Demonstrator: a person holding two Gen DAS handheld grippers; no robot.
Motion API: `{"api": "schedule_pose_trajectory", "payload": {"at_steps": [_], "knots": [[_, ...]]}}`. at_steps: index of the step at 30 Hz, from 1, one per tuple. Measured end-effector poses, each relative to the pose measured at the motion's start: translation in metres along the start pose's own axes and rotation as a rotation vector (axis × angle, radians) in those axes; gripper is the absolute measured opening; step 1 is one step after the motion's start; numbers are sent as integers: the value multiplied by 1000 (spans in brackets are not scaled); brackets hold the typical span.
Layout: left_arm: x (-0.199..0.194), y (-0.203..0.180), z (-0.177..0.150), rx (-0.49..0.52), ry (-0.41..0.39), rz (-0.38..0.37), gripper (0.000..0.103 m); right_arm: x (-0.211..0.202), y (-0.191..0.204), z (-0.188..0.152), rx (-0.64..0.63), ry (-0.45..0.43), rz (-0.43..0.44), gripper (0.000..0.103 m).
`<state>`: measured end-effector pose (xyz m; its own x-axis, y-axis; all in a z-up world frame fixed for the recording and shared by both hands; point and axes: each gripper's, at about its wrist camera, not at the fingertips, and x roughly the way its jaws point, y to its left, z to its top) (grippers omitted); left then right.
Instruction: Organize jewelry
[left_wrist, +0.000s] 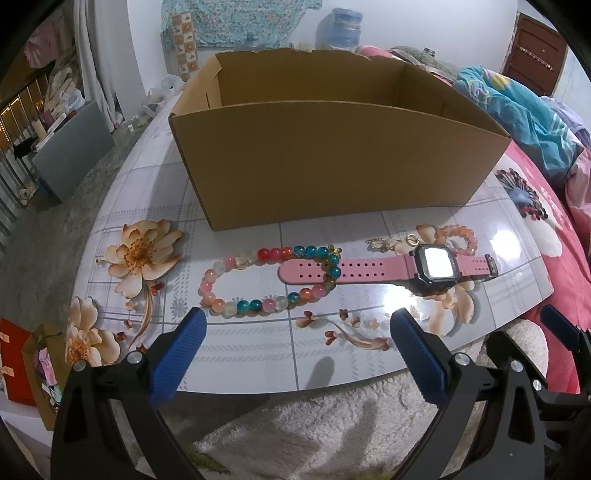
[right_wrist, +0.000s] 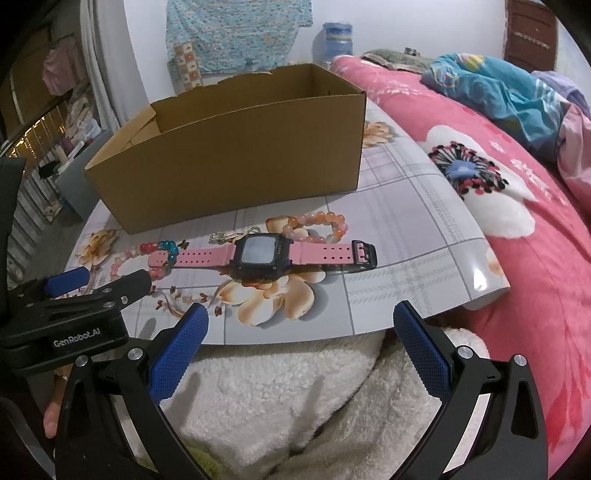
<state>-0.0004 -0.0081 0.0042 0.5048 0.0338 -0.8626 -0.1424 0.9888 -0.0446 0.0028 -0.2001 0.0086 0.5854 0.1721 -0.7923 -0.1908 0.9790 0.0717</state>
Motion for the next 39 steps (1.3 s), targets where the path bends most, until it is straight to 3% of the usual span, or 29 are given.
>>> {"api": "schedule_pose_trajectory", "payload": {"at_steps": [10, 16, 21, 23, 25, 28, 33, 39], "knots": [[5, 9, 6, 32, -25, -14, 98, 0, 3, 0, 25, -19, -2, 96], [7, 27, 15, 105, -56, -29, 98, -1, 8, 6, 59, -62, 38, 96], [4, 46, 20, 235, -111, -102, 98, 0, 19, 12, 83, -109, 96, 96], [5, 58, 21, 263, -129, -167, 98, 0, 25, 14, 86, -128, 120, 96], [6, 73, 20, 247, -135, -264, 98, 0, 32, 16, 83, -145, 147, 96], [6, 86, 18, 216, -124, -301, 98, -1, 40, 18, 75, -168, 188, 93], [9, 91, 15, 228, -146, -319, 98, 13, 55, 23, 57, -143, 237, 78], [14, 81, 10, 345, -165, -321, 98, 38, 74, 33, 37, -61, 275, 52]]}}
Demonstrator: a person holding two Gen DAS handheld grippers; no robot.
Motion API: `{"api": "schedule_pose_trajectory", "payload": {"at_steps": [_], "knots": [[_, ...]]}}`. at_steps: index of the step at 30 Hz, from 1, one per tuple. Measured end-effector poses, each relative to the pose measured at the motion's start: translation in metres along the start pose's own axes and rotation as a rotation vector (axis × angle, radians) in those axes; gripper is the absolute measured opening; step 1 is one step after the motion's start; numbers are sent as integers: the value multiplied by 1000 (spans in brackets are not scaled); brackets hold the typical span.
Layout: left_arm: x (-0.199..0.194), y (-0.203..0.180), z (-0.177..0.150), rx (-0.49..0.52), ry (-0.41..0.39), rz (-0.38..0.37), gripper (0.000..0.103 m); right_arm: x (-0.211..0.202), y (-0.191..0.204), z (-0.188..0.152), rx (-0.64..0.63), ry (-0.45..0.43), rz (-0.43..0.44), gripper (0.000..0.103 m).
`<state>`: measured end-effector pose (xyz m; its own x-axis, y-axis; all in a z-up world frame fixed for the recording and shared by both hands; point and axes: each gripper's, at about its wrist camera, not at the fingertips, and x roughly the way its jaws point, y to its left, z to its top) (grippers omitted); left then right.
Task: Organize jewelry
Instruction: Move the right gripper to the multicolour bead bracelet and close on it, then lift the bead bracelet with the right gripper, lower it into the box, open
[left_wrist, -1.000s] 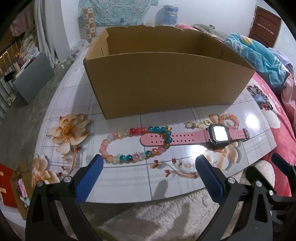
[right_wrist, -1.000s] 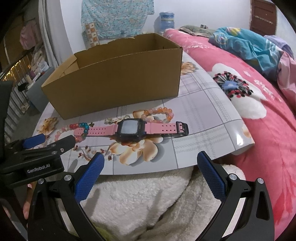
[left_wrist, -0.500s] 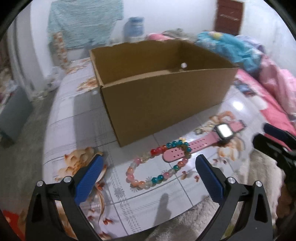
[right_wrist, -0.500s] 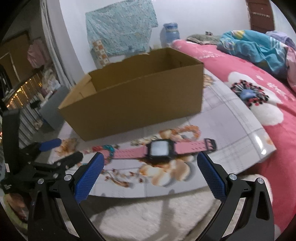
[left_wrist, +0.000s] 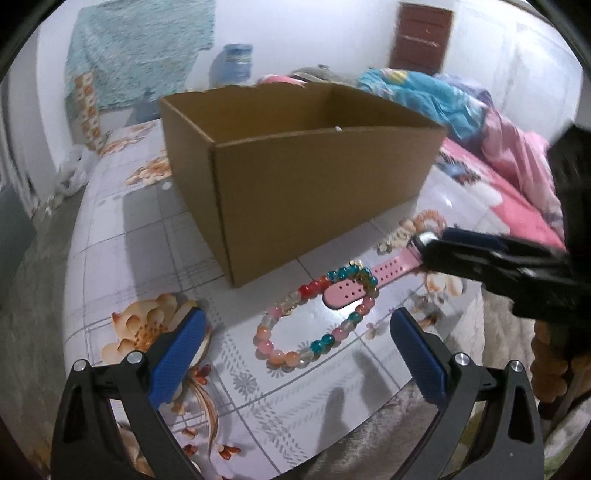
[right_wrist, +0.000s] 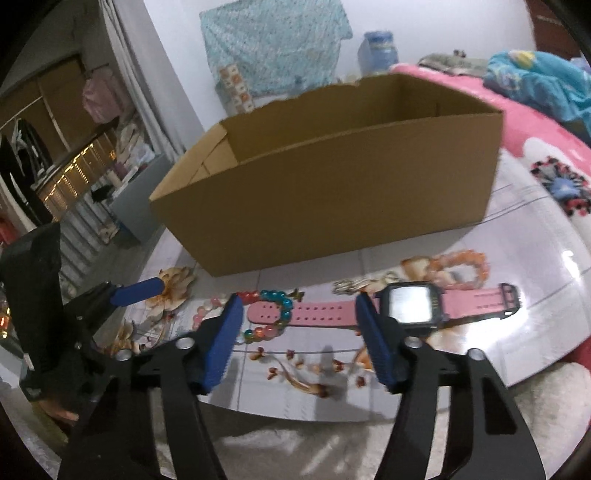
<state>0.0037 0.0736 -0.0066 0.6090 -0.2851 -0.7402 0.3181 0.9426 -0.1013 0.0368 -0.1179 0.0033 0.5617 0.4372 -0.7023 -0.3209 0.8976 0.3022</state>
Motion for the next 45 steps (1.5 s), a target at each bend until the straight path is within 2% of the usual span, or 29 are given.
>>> {"api": "schedule_pose_trajectory", "payload": {"at_steps": [2, 5, 10, 13, 20, 22, 24, 35, 45], "knots": [[2, 1, -2, 5, 2, -7, 96, 10, 4, -1, -4, 29, 14, 44], [7, 5, -3, 19, 17, 3, 83, 22, 10, -2, -19, 60, 17, 35], [19, 12, -3, 45, 59, 17, 51, 39, 15, -2, -43, 95, -6, 26], [26, 16, -2, 54, 88, 13, 38, 45, 16, -1, -57, 112, -18, 23], [32, 15, -2, 108, 115, 52, 27, 57, 25, -3, -120, 131, -66, 17], [32, 15, -2, 118, 113, 50, 15, 59, 28, -3, -140, 130, -91, 13], [32, 15, -1, 123, 112, 47, 10, 58, 29, -3, -149, 128, -99, 8], [11, 20, 5, 86, 65, -5, 9, 39, 32, -1, -124, 87, -42, 7], [-25, 16, 12, 57, -34, -57, 9, 7, 30, -2, -116, 3, -29, 7]]}}
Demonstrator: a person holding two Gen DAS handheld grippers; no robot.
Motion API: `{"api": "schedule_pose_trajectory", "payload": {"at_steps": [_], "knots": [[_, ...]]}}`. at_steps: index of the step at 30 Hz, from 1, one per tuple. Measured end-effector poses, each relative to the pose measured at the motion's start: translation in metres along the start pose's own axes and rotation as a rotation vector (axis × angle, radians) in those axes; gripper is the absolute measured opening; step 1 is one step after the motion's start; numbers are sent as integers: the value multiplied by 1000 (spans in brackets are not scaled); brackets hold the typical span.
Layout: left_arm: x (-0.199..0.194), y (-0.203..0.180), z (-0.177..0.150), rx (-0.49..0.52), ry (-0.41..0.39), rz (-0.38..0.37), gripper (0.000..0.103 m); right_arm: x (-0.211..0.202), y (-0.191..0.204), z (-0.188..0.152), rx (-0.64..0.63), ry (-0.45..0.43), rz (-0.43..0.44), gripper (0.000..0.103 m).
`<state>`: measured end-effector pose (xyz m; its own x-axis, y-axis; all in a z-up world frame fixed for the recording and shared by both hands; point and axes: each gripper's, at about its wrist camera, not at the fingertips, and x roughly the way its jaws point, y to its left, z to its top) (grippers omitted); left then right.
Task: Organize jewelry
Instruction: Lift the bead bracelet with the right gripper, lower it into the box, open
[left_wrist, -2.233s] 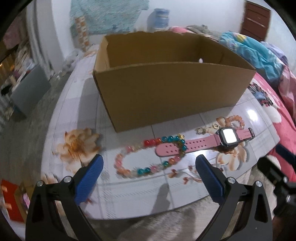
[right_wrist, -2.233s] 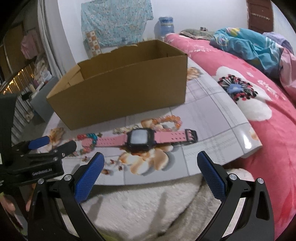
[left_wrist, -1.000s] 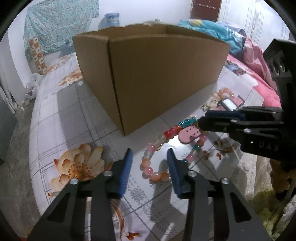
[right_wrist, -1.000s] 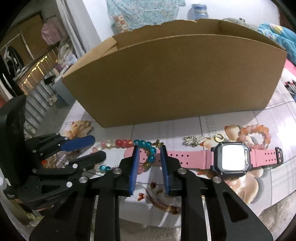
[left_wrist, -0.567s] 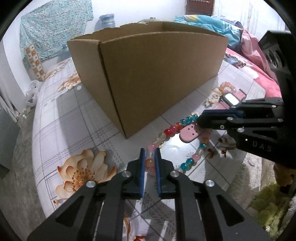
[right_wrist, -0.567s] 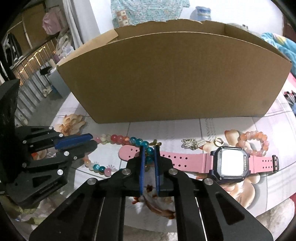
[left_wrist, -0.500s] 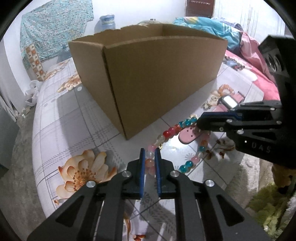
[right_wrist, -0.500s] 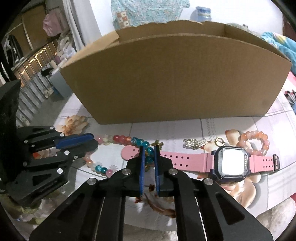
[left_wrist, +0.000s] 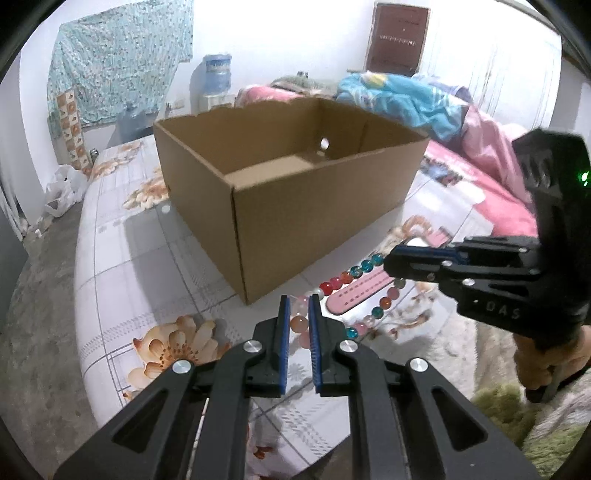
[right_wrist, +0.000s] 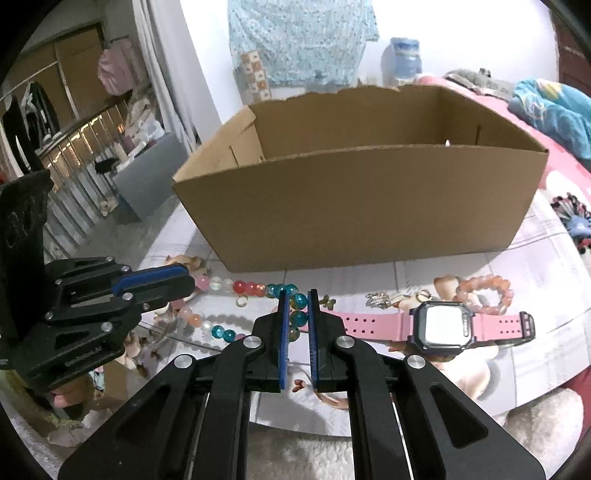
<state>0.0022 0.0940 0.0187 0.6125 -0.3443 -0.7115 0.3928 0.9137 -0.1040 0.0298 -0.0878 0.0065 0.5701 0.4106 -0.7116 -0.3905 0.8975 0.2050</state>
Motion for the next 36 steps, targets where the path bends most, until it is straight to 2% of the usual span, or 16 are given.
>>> {"api": "schedule_pose_trajectory", "payload": {"at_steps": [4, 9, 13, 16, 18, 20, 22, 24, 26, 30, 33, 36], "knots": [[-15, -4, 5, 7, -41, -7, 9, -15, 3, 2, -1, -47, 0, 7], [-41, -7, 24, 5, -122, -64, 9, -39, 9, 11, -38, -139, -5, 7], [-60, -3, 55, -4, -196, -103, 9, -52, 14, 38, -89, -200, 12, 7], [-63, 3, 85, 11, -221, -77, 9, -48, 12, 74, -104, -201, 40, 7], [-58, 10, 109, 18, -225, -58, 9, -37, 6, 100, -95, -171, 73, 7], [-44, 18, 131, 30, -200, -32, 9, -12, -1, 135, -81, -103, 101, 7], [-16, 29, 153, 38, -118, 11, 9, 15, -4, 160, -60, -33, 120, 7], [11, 39, 168, 23, -38, 7, 9, 52, -8, 187, -49, 60, 104, 7], [37, 46, 178, 31, 24, 53, 9, 85, -11, 202, -36, 152, 100, 7], [79, 59, 187, 39, 129, 114, 9, 134, -19, 218, 10, 280, 102, 7], [95, 65, 188, 65, 175, 166, 10, 164, -25, 229, 33, 341, 95, 8], [103, 67, 188, 73, 208, 185, 10, 191, -33, 236, 88, 419, 145, 11]]}}
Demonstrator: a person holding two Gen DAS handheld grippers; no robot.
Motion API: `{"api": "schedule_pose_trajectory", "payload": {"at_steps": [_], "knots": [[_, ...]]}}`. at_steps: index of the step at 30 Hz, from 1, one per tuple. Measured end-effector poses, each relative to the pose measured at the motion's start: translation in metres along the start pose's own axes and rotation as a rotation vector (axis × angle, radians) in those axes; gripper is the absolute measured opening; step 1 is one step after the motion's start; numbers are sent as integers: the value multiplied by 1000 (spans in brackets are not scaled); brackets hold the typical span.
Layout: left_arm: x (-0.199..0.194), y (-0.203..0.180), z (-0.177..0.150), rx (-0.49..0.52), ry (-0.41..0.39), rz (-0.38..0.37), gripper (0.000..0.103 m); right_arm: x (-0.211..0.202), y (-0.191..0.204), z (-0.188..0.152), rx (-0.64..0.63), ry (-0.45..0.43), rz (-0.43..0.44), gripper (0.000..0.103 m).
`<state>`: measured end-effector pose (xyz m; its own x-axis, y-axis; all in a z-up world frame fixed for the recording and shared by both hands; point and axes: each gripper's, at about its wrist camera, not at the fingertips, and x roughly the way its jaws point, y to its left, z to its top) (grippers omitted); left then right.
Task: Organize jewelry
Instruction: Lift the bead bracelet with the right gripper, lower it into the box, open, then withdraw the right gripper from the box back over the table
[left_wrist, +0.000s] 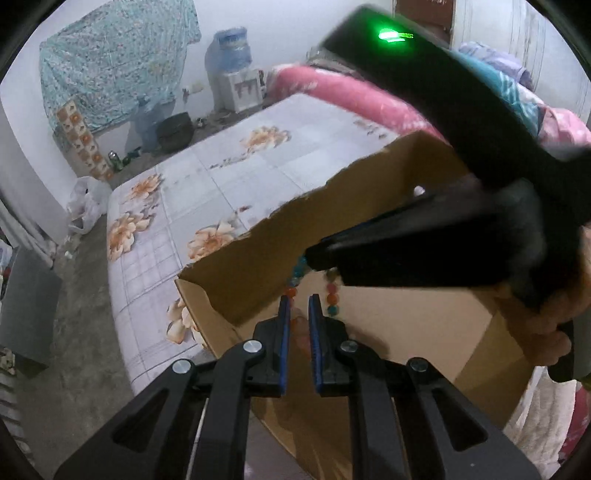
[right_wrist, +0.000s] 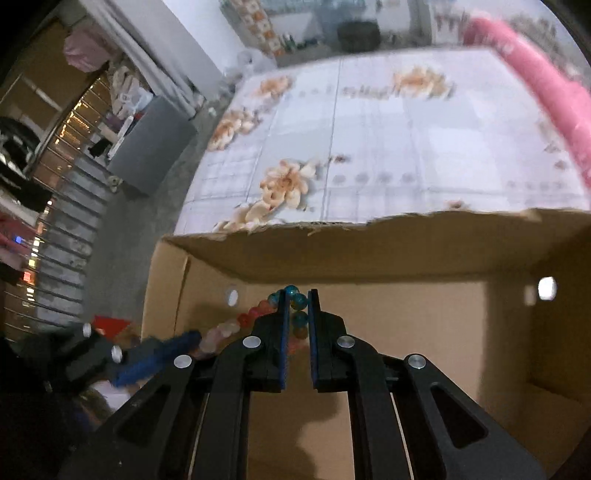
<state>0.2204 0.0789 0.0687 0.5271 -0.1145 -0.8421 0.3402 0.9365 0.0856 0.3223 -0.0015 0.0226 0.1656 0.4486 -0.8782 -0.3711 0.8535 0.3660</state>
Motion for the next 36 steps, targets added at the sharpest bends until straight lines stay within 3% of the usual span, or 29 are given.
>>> {"api": "schedule_pose_trajectory", "payload": {"at_steps": [1, 3, 10, 18, 26, 28, 32, 36], "knots": [[2, 0, 0, 4, 0, 3, 10, 6, -4, 4, 19, 5, 1, 13], [3, -1, 0, 11, 1, 11, 10, 9, -4, 9, 19, 19, -9, 29], [-7, 5, -1, 0, -49, 5, 10, -8, -12, 11, 20, -41, -25, 30], [-55, 9, -12, -37, -171, -51, 15, -74, -12, -13, -20, -211, -60, 37], [-123, -11, -55, -18, -337, -146, 29, -175, -21, -109, -37, -439, -66, 48], [-136, -21, -72, -7, -371, -174, 37, -193, -24, -141, -41, -489, -90, 52], [-148, -43, -100, 20, -403, -205, 43, -210, -35, -198, 4, -550, -89, 61], [-148, -64, -129, 35, -407, -235, 52, -199, -49, -247, 106, -584, -132, 69]]}}
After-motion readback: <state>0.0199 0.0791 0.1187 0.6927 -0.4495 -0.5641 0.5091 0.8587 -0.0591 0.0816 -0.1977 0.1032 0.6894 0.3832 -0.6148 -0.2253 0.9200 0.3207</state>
